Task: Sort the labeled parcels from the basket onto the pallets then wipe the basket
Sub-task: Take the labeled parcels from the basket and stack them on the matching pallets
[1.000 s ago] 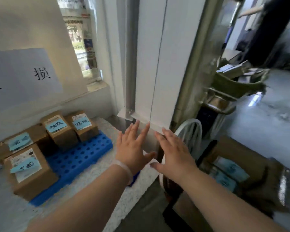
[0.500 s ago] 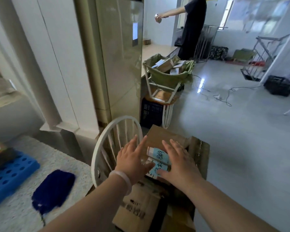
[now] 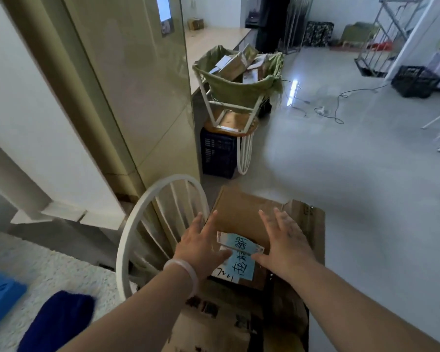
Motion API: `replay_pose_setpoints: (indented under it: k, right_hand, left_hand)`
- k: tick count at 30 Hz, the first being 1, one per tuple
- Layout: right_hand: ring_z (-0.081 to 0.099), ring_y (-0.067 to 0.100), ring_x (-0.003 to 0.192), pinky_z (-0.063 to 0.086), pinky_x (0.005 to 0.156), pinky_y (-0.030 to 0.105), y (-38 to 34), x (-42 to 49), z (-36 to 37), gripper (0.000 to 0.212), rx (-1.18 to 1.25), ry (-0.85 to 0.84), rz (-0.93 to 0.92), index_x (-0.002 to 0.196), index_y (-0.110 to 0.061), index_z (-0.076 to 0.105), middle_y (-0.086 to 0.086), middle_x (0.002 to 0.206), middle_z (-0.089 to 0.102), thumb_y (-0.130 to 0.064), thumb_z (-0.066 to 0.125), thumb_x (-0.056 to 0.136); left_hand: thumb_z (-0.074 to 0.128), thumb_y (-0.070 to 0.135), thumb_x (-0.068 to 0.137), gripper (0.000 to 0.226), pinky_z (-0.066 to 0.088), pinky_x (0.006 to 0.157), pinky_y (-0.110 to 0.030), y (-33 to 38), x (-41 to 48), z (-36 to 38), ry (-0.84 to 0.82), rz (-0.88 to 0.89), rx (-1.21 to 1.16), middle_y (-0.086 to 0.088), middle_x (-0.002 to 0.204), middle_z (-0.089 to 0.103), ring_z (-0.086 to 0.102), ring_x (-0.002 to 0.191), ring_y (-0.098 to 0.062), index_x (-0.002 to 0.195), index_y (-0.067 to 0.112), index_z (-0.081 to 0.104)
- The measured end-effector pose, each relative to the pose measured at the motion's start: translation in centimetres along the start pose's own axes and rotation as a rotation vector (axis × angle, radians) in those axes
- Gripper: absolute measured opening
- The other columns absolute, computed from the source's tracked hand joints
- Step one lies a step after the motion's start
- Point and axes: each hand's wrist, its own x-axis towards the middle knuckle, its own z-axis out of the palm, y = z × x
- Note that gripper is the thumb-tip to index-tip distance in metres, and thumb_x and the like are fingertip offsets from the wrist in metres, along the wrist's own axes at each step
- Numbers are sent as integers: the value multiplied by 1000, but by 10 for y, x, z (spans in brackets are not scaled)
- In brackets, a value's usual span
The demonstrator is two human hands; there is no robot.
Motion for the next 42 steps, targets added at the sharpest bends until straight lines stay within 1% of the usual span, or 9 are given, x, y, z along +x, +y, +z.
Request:
replay_pose_setpoints:
  k: [10,16,19,28,31,34,37,39,42]
  right_hand:
    - [-25,30,146,-13,116,49,-4,79,5,128,-202,-116,-70,144,-43,-32,3,158,-32,-70,69,70]
    - [-28,31,145,-12,118,55,1,96,26,127,-220,-245,-51,145,-44,-32,4,156,-36,-69,69,71]
    - [-29,29,145,-11,118,58,3,95,34,123,-203,-210,-41,144,-46,-30,2,156,-36,-66,69,75]
    - [-29,25,145,-3,120,57,13,72,45,113,-85,-103,77,147,-47,-22,-3,156,-36,-63,67,79]
    - [-31,27,144,-2,120,57,15,68,50,110,-86,-94,74,148,-46,-23,-2,156,-35,-61,64,82]
    - [-29,26,145,1,118,55,14,69,47,106,-36,-104,67,148,-47,-20,-6,159,-30,-56,64,84]
    - [-26,24,146,4,118,53,14,65,40,100,32,-94,57,148,-50,-17,-7,160,-25,-54,62,87]
    - [-24,23,147,5,118,53,14,62,34,97,92,-59,56,149,-51,-13,-8,161,-21,-52,62,88]
    - [-18,20,149,5,119,51,11,54,22,93,196,16,55,151,-50,-7,-9,163,-15,-51,63,88]
  left_hand:
    - [67,51,83,104,24,119,-49,-32,71,29,-102,-28,-137,4,163,-1,13,148,-28,149,47,-13]
    - [70,40,85,108,30,116,-47,-42,73,35,-118,45,-202,1,158,21,27,143,-23,146,50,-20]
    - [72,33,85,110,33,115,-39,-42,74,35,-108,33,-267,-2,156,27,34,140,-20,150,44,-16]
    - [73,30,84,116,39,111,-46,-44,77,42,-98,-42,-373,-4,153,36,44,134,-21,148,45,-22]
    - [71,26,87,105,41,105,-36,-40,76,43,-96,-79,-455,1,149,44,49,128,-16,154,34,-9]
    - [69,21,88,80,46,86,-23,-37,78,42,-45,-66,-514,8,132,57,52,107,-6,151,33,22]
    - [67,17,88,66,41,69,-9,-33,80,36,-9,-47,-566,17,112,57,55,101,-2,143,33,35]
    - [70,17,86,67,43,71,-8,-29,80,28,32,-32,-591,17,116,56,54,100,2,143,32,38]
    - [76,23,80,79,53,92,-29,-21,78,15,103,18,-604,10,132,54,54,117,-8,146,34,35]
